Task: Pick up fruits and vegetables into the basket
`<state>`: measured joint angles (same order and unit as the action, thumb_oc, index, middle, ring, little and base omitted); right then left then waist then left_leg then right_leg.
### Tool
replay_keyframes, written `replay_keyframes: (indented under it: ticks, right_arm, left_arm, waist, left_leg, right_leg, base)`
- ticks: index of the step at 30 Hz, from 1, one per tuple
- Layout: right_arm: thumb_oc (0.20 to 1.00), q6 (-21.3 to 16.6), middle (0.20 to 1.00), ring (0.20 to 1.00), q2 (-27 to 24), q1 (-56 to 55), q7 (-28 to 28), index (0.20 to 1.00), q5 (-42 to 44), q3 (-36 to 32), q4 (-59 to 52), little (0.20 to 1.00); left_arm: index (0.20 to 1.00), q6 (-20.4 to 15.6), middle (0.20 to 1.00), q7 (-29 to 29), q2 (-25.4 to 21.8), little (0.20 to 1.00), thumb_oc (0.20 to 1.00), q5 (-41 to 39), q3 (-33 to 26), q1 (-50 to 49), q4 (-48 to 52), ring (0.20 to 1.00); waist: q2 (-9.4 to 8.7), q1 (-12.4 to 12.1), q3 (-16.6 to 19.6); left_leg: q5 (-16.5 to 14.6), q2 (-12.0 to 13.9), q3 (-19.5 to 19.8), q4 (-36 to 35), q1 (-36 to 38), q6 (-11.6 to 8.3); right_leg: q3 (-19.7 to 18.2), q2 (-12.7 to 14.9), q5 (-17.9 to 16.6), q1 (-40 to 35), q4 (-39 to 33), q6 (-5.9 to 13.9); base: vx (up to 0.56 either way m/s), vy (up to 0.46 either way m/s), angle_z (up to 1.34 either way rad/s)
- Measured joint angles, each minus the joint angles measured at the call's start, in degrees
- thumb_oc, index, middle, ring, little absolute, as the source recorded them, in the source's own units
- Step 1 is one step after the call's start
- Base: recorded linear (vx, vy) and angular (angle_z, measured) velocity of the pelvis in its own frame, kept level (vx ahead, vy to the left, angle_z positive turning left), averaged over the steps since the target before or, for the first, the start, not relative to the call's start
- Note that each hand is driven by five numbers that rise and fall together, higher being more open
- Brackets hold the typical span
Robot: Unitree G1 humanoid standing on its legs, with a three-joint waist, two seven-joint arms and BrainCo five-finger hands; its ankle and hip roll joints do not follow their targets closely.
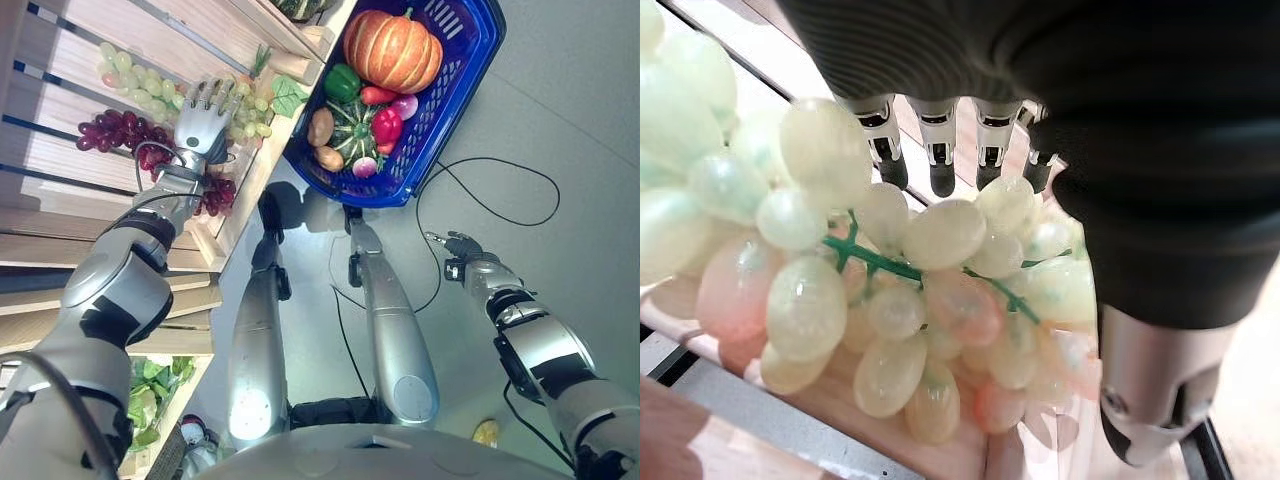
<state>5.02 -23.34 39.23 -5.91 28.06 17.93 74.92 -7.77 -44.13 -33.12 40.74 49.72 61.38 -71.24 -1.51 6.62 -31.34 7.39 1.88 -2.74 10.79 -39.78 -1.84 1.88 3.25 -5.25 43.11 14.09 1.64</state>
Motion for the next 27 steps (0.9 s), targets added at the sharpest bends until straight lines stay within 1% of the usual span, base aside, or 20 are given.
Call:
replay_keyframes:
  ticks: [12,18,27]
  right_arm:
    - [1.000,0.0,1.000,1.000,0.0,1.5,0.0,1.000,0.0,0.9,0.0,1.000]
    - [1.000,-0.1,1.000,1.000,0.1,2.1,0.0,1.000,0.1,0.9,0.0,1.000]
    - [1.000,-0.3,1.000,1.000,0.1,2.2,0.0,1.000,0.1,1.0,0.0,1.000]
  left_arm:
    - [1.000,-0.1,1.000,1.1,0.7,1.000,1.000,0.0,0.1,2.1,-0.5,1.000]
    - [1.000,0.0,1.000,1.2,0.8,1.000,1.000,-0.1,0.1,3.5,-1.6,1.000]
    - [1.000,0.4,1.000,1.0,0.8,1.000,1.000,-0.1,0.1,4.6,-2.7,1.000]
  waist:
    - [-0.48,0.3,0.1]
    - [-1.22,0.4,0.1]
    - [-1.27,0.5,0.1]
  left_leg:
    - [-0.8,0.0,-0.1,1.6,-1.7,-0.27]
    - [-0.9,0.0,-0.2,2.1,-2.8,-0.23]
    - [-0.9,0.0,-0.7,2.1,-3.2,0.09]
  right_leg:
    - [-0.4,0.0,0.0,1.5,0.8,0.00]
    - [-0.7,-0.1,0.0,2.6,1.1,0.00]
    - [-1.0,-0.1,0.0,3.1,1.1,0.01]
  base:
    - [0.00,0.000,0.00]
    - [0.00,0.000,0.00]
    - [0.00,0.000,0.00]
